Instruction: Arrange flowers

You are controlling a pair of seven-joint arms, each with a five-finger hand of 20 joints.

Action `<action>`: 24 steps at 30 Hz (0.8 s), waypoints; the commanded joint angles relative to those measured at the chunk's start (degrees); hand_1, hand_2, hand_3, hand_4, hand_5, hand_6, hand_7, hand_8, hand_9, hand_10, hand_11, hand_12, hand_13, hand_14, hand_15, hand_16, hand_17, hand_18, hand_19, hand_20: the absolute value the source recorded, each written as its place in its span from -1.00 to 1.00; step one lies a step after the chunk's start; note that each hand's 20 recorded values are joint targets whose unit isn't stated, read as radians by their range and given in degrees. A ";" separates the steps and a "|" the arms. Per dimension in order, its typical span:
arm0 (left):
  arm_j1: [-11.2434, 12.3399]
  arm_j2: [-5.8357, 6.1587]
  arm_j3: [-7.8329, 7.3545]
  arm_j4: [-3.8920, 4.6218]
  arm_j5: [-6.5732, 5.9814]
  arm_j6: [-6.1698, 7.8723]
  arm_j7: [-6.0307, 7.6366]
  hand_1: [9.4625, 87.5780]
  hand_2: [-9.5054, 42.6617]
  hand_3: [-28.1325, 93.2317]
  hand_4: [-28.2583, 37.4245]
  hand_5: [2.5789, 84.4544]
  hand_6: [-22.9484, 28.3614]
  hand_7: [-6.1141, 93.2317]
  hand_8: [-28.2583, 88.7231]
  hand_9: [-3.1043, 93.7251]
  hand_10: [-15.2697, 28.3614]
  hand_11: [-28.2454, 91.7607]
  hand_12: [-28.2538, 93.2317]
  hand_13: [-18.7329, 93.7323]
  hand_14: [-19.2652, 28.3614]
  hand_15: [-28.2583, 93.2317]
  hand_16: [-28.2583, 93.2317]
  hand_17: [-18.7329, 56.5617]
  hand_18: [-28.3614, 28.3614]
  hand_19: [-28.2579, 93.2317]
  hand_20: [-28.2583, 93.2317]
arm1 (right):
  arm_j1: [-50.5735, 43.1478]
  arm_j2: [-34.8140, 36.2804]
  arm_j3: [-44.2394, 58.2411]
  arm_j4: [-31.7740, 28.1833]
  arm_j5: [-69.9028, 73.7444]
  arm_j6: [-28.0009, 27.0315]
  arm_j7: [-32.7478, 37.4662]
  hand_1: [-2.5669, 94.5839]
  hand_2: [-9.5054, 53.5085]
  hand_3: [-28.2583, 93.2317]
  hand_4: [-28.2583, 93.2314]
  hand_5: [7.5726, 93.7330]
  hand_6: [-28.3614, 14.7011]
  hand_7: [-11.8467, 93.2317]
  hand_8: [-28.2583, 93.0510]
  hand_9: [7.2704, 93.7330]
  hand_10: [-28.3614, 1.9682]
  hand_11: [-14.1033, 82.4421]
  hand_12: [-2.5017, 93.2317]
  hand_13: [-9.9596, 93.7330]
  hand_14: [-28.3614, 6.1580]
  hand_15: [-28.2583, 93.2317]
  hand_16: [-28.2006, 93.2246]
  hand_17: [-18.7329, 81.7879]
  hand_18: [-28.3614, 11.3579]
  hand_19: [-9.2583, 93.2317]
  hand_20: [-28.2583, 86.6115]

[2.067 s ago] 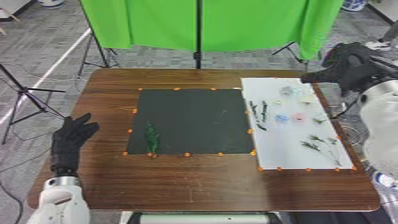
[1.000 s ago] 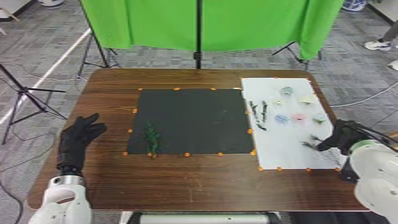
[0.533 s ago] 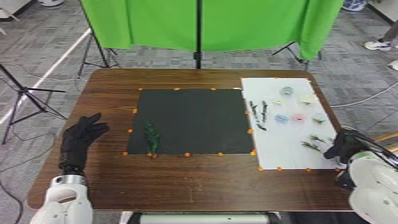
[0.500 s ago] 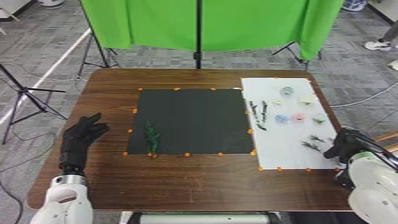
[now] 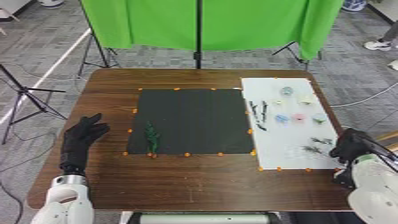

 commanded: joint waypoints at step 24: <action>1.67 1.25 -0.64 -1.75 0.72 0.95 -1.70 -0.51 0.03 0.44 -0.90 0.25 0.24 -0.72 -0.61 0.19 0.52 -0.13 -0.36 0.13 0.70 -0.07 -0.61 -0.15 0.63 0.00 -0.26 | 48.08 -7.73 -45.85 -9.71 28.85 14.23 4.42 0.45 -1.00 0.18 -0.70 0.57 0.10 0.03 -0.32 1.00 0.20 0.09 -0.52 1.00 0.63 0.47 -0.29 0.89 0.16 0.87 0.12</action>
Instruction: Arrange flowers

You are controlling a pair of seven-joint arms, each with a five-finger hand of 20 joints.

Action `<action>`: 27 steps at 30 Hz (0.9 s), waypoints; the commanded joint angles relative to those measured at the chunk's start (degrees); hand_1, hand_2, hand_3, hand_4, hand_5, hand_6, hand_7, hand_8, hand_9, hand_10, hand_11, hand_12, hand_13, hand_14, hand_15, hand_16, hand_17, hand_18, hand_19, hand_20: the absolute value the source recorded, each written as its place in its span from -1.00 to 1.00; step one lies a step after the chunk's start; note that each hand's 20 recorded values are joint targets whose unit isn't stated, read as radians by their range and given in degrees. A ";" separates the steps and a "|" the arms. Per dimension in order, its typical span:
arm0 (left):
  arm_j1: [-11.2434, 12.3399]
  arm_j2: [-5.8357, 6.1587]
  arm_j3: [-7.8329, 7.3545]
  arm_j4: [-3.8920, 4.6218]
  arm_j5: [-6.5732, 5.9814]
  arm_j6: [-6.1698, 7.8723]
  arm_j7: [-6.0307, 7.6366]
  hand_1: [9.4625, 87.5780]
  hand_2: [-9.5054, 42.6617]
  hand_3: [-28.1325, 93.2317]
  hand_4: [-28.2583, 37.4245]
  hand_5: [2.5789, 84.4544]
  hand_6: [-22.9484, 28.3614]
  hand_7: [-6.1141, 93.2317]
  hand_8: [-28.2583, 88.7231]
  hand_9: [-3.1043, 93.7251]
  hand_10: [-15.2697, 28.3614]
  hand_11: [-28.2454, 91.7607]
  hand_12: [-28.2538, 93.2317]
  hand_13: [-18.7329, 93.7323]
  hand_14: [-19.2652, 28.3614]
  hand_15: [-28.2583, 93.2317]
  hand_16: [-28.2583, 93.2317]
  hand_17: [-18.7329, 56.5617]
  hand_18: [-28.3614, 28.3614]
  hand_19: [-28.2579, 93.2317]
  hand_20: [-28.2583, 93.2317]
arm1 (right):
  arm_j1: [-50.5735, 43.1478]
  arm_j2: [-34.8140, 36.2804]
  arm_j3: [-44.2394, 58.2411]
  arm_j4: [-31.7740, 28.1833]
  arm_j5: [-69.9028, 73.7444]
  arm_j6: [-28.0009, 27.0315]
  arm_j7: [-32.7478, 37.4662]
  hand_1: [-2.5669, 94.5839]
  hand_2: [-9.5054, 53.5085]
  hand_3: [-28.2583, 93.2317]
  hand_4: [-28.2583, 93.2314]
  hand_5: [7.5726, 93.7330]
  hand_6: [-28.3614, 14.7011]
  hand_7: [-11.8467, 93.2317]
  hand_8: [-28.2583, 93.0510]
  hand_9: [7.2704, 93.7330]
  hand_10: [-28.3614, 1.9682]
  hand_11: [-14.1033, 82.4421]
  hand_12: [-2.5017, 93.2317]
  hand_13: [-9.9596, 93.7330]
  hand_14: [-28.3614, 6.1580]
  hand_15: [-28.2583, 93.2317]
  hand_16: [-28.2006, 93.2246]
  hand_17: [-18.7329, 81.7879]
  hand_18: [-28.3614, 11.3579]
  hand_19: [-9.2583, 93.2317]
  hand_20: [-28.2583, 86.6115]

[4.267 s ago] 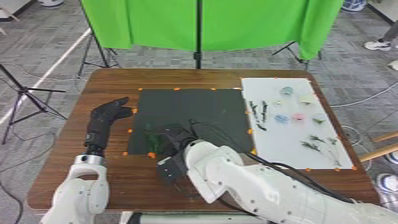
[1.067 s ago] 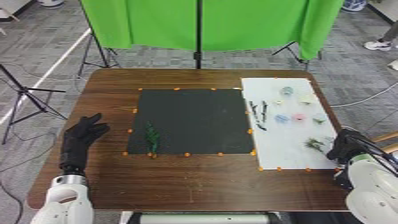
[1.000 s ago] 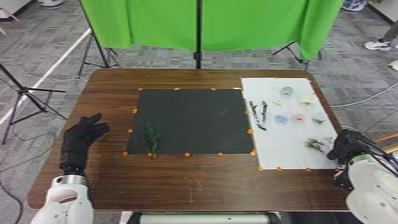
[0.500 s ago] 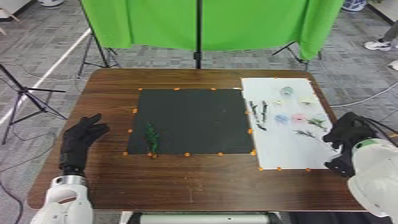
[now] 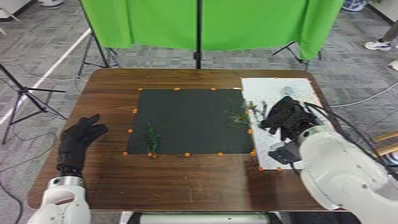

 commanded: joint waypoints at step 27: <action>0.27 1.41 0.95 -1.07 0.69 1.81 -1.57 -0.51 -0.01 0.44 -0.88 0.26 0.25 -0.72 -0.61 0.20 0.52 -0.13 -0.36 0.14 0.71 -0.07 -0.61 -0.15 0.64 0.01 -0.26 | 27.05 -23.55 -35.45 20.29 16.00 29.39 6.35 0.44 -1.00 0.25 -0.72 0.38 -0.05 0.33 -0.49 0.95 0.14 0.02 -0.57 1.00 0.55 0.35 -0.31 0.92 0.25 0.69 0.12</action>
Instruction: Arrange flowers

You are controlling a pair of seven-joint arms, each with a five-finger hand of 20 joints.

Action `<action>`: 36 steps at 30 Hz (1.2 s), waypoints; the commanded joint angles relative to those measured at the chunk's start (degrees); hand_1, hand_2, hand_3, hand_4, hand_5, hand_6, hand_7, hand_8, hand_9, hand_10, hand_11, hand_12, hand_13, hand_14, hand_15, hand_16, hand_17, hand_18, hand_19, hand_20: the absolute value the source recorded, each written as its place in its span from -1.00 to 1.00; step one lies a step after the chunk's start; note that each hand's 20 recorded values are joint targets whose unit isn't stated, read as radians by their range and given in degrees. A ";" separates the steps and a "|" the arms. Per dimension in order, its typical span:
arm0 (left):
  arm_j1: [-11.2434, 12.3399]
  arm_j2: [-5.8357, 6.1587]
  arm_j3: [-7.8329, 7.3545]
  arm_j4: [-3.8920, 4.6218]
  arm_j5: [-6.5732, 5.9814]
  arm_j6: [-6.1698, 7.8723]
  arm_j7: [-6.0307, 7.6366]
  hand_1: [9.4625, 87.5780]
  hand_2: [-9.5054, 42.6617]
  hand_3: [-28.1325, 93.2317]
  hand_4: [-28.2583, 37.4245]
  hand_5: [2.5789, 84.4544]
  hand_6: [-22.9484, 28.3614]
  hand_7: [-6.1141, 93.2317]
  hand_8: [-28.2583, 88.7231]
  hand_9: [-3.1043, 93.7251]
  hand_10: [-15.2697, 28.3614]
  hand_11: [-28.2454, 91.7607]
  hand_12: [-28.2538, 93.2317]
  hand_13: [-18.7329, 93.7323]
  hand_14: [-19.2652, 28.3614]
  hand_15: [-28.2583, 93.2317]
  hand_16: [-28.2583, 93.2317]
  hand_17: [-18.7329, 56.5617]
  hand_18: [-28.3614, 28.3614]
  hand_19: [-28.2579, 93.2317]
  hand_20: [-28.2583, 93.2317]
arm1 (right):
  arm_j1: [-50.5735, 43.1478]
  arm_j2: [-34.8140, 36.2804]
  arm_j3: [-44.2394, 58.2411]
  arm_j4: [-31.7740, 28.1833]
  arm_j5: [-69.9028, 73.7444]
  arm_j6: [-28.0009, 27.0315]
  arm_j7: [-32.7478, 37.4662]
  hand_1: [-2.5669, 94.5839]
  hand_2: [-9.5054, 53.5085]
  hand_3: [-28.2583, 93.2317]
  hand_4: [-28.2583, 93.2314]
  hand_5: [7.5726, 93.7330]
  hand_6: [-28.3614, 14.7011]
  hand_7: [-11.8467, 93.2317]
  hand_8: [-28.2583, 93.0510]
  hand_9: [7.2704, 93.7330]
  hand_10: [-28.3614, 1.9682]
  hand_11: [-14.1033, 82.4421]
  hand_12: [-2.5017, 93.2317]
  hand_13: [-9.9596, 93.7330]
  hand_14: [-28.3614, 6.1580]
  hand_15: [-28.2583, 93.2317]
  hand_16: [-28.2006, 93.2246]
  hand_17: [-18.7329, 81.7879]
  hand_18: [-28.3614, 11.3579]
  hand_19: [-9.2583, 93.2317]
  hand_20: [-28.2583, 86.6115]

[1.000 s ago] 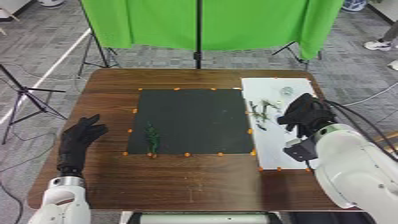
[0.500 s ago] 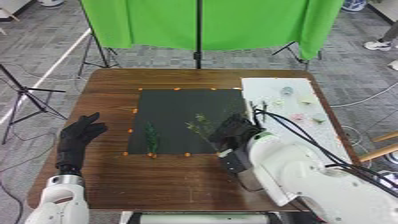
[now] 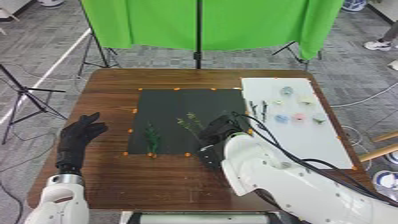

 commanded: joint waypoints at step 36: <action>0.09 -0.17 0.24 -0.33 0.39 0.40 -0.33 -0.51 -0.09 0.44 -0.84 0.25 0.25 -0.73 -0.60 0.19 0.53 -0.14 -0.36 0.14 0.72 -0.07 -0.61 -0.16 0.64 0.01 -0.27 | 1.43 -6.28 -0.82 6.17 2.97 5.81 -2.35 0.21 -1.00 0.27 -0.70 0.31 -0.01 0.25 -0.42 0.90 0.08 -0.01 -0.56 1.00 0.49 0.27 -0.30 0.91 0.20 0.63 0.14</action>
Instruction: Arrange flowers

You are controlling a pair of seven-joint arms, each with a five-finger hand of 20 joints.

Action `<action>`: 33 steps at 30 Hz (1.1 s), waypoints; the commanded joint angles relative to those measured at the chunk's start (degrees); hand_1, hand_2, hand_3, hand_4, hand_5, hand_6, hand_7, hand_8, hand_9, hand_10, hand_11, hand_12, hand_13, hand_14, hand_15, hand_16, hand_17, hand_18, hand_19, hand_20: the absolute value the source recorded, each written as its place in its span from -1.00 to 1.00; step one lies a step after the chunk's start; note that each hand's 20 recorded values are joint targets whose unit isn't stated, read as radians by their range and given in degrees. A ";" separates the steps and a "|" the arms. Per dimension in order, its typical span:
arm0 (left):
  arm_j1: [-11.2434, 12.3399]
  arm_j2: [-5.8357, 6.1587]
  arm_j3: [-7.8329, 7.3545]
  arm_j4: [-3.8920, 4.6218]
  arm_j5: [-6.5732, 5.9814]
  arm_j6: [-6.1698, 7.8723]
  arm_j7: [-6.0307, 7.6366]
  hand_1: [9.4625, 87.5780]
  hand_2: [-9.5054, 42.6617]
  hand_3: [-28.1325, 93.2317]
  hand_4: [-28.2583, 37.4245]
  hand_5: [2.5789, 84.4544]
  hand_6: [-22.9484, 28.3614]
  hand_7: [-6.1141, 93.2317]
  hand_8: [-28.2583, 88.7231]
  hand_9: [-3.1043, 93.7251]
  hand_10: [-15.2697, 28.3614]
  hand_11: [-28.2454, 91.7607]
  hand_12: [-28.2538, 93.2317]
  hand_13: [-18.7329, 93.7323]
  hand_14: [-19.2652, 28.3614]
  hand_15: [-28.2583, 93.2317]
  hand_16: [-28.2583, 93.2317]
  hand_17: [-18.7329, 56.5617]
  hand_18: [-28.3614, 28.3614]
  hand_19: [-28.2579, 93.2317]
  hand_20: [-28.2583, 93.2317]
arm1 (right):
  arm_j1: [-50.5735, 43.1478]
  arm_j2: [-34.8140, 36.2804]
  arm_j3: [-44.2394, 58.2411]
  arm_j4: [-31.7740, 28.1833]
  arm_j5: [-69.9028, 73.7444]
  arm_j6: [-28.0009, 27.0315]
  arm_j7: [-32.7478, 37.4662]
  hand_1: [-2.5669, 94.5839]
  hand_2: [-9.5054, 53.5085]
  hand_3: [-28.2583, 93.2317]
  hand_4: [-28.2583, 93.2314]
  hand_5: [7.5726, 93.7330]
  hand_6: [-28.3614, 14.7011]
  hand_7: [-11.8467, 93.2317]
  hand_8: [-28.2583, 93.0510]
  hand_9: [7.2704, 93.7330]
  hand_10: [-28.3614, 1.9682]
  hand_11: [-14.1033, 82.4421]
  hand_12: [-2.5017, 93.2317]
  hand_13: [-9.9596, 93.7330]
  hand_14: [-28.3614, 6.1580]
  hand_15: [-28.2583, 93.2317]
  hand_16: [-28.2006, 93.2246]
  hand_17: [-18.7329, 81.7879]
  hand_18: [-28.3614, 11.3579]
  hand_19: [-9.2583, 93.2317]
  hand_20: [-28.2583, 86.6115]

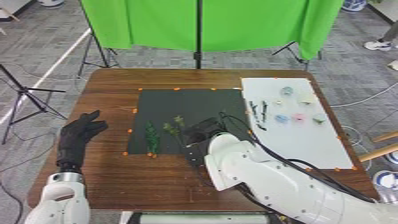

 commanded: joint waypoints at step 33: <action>0.04 -0.53 0.00 0.58 0.41 -0.97 -0.98 -0.50 -0.10 0.43 -0.84 0.25 0.25 -0.73 -0.61 0.20 0.53 -0.14 -0.36 0.14 0.71 -0.07 -0.61 -0.16 0.64 0.00 -0.27 | -2.09 6.98 -1.22 -3.30 -0.18 -19.01 -17.60 -0.49 -0.41 0.50 -0.77 0.20 0.08 0.01 -0.78 0.43 -0.24 -0.53 -0.71 1.00 0.39 0.33 -0.26 0.79 -0.05 0.94 0.00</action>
